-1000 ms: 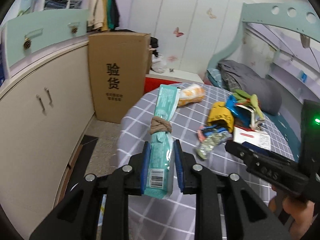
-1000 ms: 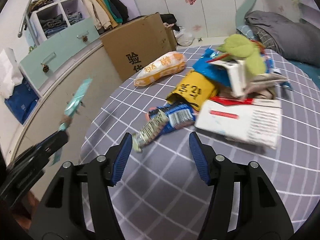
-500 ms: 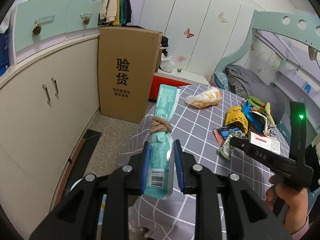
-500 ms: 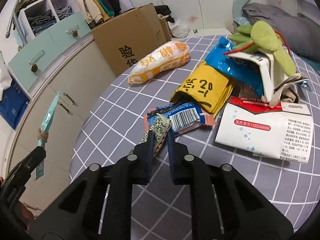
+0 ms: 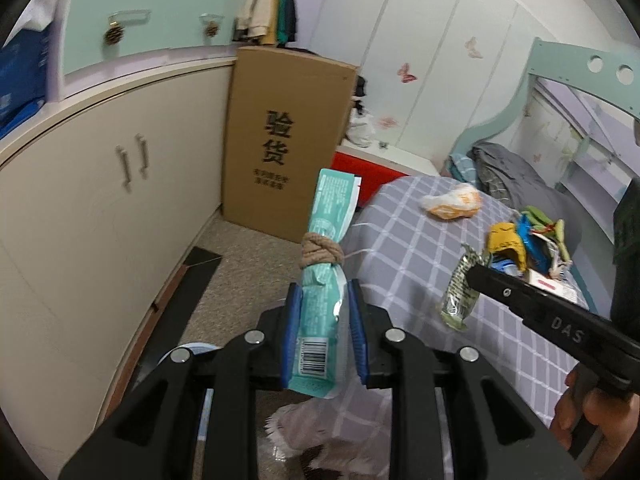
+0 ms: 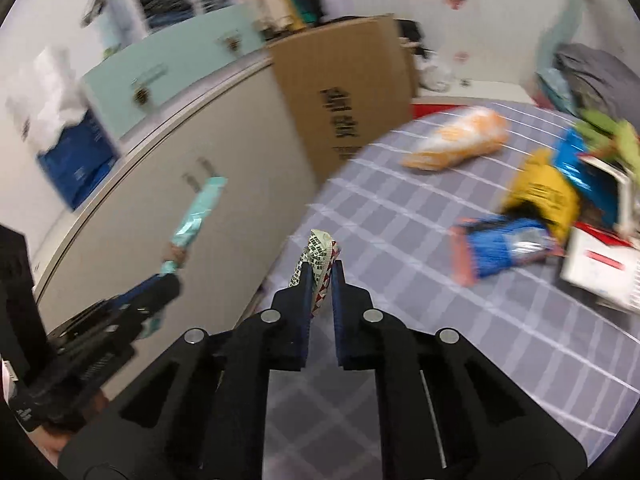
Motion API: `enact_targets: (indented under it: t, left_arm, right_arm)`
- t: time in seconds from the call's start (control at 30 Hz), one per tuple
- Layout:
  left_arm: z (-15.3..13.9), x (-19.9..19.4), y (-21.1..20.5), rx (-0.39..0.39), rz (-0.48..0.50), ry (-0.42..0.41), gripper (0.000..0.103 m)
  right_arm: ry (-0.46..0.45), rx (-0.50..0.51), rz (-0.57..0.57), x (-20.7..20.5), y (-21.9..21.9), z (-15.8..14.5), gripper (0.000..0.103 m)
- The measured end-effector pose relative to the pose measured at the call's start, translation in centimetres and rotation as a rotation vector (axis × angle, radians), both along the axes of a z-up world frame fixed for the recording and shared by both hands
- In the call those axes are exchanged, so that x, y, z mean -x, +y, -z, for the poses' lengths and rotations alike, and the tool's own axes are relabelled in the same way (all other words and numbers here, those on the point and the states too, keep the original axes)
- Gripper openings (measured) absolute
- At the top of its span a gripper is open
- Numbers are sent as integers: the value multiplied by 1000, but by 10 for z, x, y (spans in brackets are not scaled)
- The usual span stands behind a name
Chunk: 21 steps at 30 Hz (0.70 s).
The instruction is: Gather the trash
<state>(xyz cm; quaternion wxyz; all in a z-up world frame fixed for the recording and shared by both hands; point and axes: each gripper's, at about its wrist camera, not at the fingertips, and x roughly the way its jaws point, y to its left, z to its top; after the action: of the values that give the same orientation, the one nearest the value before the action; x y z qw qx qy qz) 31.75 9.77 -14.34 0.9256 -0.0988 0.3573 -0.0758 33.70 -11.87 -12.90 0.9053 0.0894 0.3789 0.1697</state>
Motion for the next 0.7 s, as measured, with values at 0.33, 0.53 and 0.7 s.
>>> enact_targets:
  t: [0.33, 0.53, 0.7]
  left_arm:
    - [23, 16, 82, -17, -149, 69, 23]
    - [41, 23, 119, -39, -236, 118, 23]
    - [58, 26, 130, -33, -250, 167, 23]
  right_arm:
    - [41, 37, -222, -13, 118, 30, 10]
    - [90, 79, -285, -21, 160, 62, 43]
    - [102, 91, -264, -17, 162, 69, 55]
